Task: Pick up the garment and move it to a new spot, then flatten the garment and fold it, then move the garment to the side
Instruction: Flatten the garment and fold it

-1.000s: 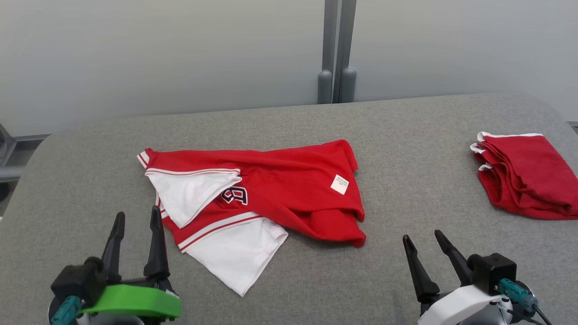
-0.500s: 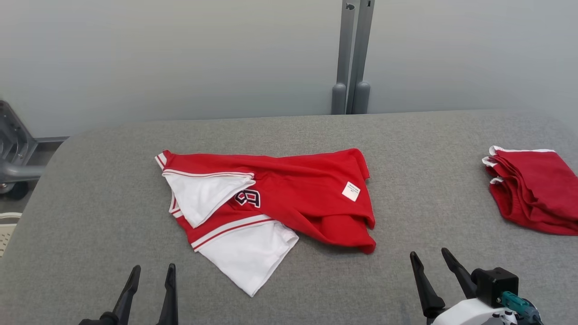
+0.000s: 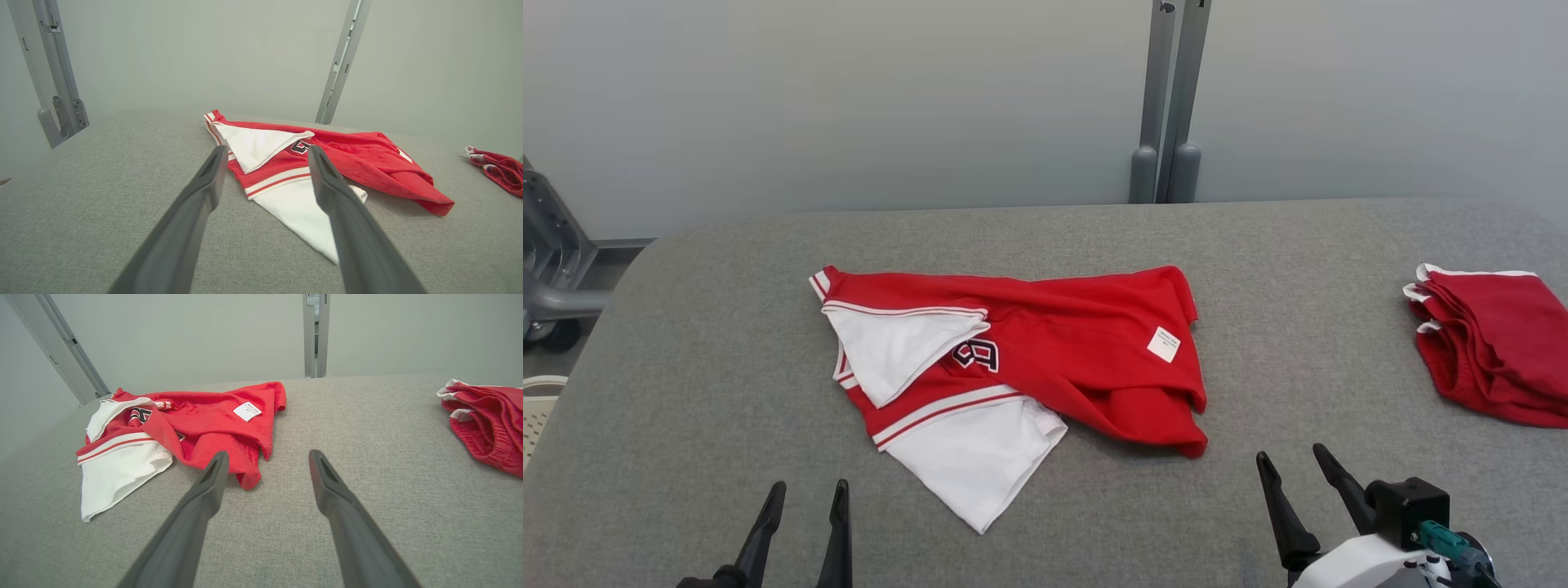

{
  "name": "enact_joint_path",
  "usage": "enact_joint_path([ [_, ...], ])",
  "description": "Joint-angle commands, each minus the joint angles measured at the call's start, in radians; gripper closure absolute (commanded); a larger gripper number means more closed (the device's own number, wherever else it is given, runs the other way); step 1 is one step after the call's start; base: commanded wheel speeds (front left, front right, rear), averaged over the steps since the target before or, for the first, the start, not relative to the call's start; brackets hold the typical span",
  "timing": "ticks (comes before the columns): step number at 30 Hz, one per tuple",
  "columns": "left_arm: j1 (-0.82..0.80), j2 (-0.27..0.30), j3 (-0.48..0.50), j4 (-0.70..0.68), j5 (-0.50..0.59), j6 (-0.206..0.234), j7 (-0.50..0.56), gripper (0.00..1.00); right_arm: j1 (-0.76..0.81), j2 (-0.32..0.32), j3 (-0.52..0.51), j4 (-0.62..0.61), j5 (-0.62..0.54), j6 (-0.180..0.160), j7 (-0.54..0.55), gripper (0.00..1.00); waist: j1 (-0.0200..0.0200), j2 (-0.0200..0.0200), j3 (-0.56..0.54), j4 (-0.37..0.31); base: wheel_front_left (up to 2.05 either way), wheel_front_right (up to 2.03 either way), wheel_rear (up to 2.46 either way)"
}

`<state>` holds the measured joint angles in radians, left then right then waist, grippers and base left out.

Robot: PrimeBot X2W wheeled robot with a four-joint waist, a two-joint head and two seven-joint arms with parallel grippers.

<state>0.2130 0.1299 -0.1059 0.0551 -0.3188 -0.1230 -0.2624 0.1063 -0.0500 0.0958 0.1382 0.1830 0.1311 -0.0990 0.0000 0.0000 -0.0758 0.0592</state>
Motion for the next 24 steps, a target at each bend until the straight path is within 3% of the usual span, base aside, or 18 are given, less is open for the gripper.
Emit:
enact_joint_path([
  [1, -0.011, -0.005, 0.003, 0.001, 0.005, -0.004, -0.003, 0.00, -0.011, -0.001, -0.001, 0.001, -0.002, -0.001, -0.003, 0.00, 0.0000, 0.0000, 0.001, -0.003, 0.00, 0.00, 0.00],
  [9, -0.014, -0.006, 0.003, 0.007, 0.013, -0.007, -0.003, 0.00, -0.041, -0.001, -0.004, 0.019, -0.048, -0.001, 0.022, 0.00, 0.0000, 0.0000, 0.007, -0.015, 0.00, 0.00, 0.00],
  [12, -0.020, -0.007, -0.003, 0.011, 0.015, -0.007, -0.003, 0.00, -0.089, -0.001, -0.019, 0.054, -0.125, -0.001, 0.057, 0.00, 0.0000, 0.0000, 0.012, -0.018, 0.00, 0.00, 0.00],
  [18, -0.041, -0.001, -0.028, 0.019, 0.015, -0.008, -0.003, 0.00, -0.206, -0.009, -0.031, 0.190, -0.202, -0.001, 0.115, 0.00, 0.0000, 0.0000, 0.034, 0.006, 0.00, 0.00, 0.00],
  [24, -0.056, 0.008, -0.042, 0.021, 0.006, -0.008, -0.003, 0.00, -0.296, -0.015, 0.016, 0.349, -0.186, -0.001, 0.116, 0.00, 0.0000, 0.0000, 0.067, 0.042, 0.00, 0.00, 0.00],
])
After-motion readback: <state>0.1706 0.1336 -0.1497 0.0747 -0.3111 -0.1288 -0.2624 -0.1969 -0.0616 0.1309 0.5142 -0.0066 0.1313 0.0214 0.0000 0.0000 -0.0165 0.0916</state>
